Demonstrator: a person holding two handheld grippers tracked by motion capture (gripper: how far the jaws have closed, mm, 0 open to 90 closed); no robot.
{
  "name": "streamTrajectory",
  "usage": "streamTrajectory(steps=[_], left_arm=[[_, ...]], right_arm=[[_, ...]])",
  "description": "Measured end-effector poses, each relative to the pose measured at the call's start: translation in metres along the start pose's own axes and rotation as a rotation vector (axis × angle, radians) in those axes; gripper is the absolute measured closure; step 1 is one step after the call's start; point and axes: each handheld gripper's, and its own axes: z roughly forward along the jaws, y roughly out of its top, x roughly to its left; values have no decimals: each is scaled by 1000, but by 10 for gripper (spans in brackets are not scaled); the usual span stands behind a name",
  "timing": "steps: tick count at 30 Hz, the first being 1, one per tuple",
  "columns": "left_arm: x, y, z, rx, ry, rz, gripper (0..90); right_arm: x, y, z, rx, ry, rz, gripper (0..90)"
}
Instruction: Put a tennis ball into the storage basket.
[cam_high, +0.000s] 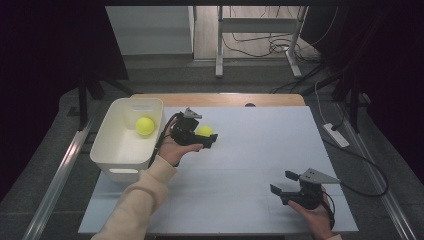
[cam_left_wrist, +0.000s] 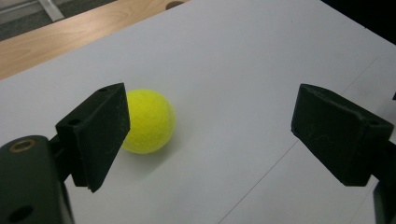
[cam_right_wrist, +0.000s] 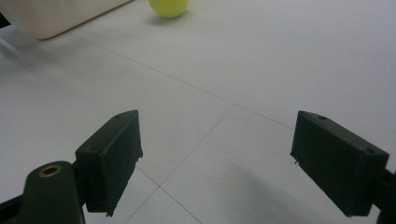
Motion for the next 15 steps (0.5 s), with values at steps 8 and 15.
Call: streamTrajectory(steps=[8, 15], left_arm=[[-1, -1, 12, 12, 30, -7, 123], [5, -3, 18, 17, 61, -38, 122]], right_arm=[[0, 0, 0, 0, 0, 0, 159], [0, 0, 0, 2, -3, 0, 159]])
